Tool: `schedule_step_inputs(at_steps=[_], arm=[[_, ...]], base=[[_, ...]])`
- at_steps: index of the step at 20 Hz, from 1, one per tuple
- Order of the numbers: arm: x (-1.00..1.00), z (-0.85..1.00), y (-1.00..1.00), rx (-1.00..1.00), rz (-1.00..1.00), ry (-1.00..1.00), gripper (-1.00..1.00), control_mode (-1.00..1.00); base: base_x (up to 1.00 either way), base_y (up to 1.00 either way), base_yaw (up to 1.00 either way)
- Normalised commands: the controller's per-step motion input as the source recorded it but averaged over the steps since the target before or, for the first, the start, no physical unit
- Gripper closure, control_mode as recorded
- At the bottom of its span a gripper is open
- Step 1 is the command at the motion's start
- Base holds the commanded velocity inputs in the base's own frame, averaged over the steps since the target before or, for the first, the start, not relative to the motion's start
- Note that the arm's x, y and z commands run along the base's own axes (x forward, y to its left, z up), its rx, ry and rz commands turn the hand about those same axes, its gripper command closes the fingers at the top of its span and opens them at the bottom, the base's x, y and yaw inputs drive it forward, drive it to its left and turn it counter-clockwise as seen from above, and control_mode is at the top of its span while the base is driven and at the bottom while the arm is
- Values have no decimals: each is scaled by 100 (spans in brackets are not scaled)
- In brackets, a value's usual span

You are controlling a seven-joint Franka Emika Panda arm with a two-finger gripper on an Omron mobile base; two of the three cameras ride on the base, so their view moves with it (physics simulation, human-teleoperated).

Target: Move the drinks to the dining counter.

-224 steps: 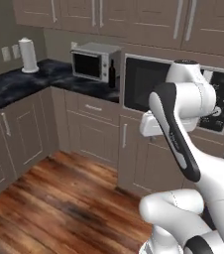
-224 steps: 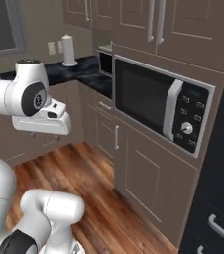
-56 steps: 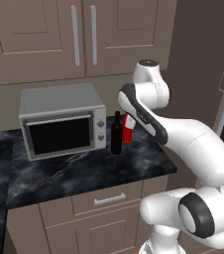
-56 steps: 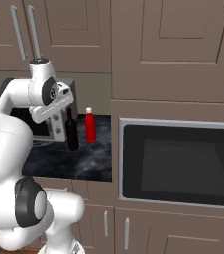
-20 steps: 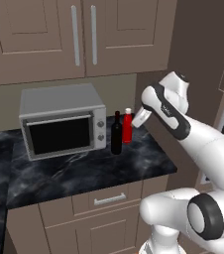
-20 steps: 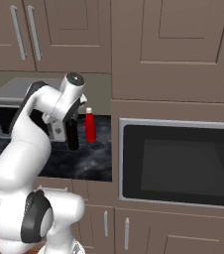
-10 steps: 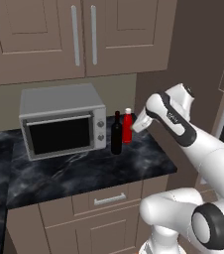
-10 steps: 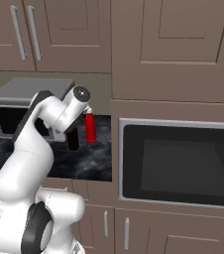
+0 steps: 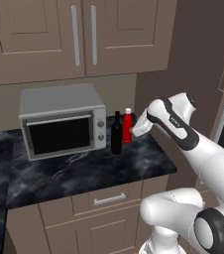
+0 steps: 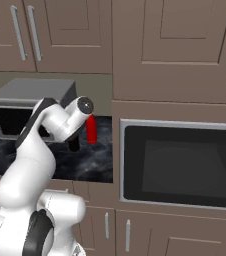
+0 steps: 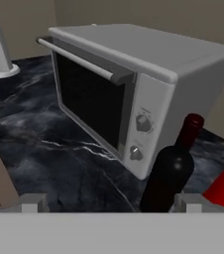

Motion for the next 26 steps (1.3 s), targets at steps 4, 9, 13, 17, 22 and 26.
schedule_step_inputs(at_steps=[4, 9, 13, 17, 22, 26], arm=[[6, 0, 0, 8, 0, -2, -100, -100], [10, 0, 0, 12, 0, 0, -100, -100], [2, -2, 0, 8, 0, 0, -100, -100], [0, -7, 0, 7, 0, 0, -100, -100], [0, -5, 0, 5, 0, 0, -100, -100], [0, -4, 0, 1, 0, -6, -100, -100]], base=[[0, 0, 0], [0, 0, 0], [0, 0, 0], [0, 0, 0], [0, 0, 0], [0, 0, 0]])
